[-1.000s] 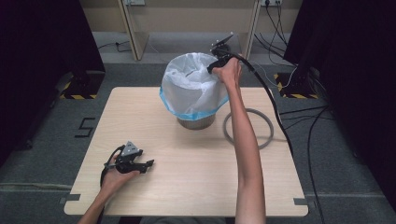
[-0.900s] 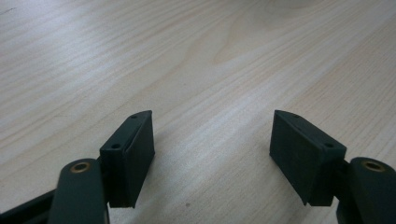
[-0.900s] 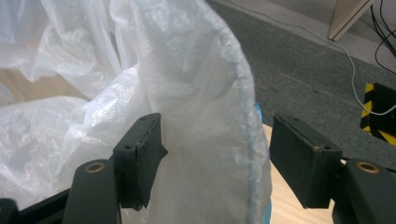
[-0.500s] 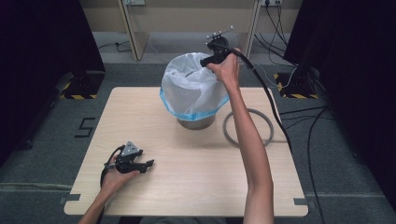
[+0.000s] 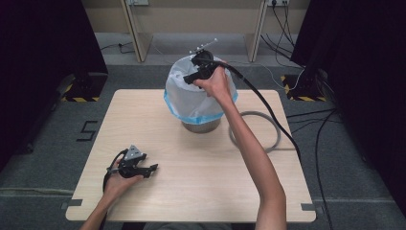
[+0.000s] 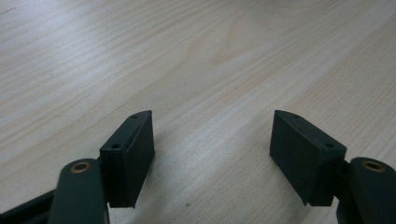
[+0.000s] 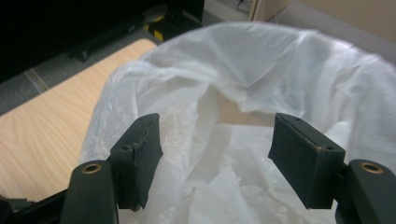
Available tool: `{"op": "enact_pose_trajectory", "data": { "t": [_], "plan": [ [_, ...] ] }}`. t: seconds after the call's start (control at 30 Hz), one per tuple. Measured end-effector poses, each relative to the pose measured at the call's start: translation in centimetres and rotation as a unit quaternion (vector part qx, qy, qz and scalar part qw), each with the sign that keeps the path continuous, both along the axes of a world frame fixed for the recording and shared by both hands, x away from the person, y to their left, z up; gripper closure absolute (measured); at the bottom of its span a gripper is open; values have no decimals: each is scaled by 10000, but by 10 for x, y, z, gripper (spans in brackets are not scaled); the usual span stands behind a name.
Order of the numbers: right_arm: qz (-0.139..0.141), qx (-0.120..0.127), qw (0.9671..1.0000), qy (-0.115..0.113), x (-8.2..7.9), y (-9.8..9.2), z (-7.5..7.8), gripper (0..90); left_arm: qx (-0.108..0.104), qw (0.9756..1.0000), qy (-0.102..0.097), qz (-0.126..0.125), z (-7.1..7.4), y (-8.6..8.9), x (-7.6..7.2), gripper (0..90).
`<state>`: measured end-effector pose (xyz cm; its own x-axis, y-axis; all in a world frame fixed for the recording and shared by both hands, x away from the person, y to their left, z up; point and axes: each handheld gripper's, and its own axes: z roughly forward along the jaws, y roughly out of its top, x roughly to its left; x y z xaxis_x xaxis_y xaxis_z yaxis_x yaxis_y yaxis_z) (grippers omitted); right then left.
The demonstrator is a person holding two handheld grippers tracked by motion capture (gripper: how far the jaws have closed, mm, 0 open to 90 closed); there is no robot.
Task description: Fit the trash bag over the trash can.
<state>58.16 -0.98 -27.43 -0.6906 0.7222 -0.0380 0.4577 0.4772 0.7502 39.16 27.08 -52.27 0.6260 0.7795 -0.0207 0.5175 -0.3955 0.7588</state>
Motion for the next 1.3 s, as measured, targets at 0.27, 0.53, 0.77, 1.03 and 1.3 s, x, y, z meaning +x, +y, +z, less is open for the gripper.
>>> {"op": "enact_pose_trajectory", "data": {
  "t": [0.27, 0.53, 0.77, 1.03, 1.3],
  "plan": [
    [51, -40, 9995, 316, 5, 3, -9, 335, -1, 10000, -1, 2, 0, 0, 0, 298],
    [4, -110, 9999, 67, -5, -10, 1, 348, -1, 10000, -1, 2, 0, 0, 0, 298],
    [145, -404, 9990, 112, -7, -16, -13, 344, -1, 10000, 1, 2, 0, 0, 0, 298],
    [97, 147, 9998, 105, -1, -29, 3, 344, -1, 10000, -1, 3, 0, 0, 0, 299],
    [-695, 144, 9968, -366, 11, -64, 23, 334, -1, 10000, -2, 4, 0, 0, 0, 298]
  ]
}}
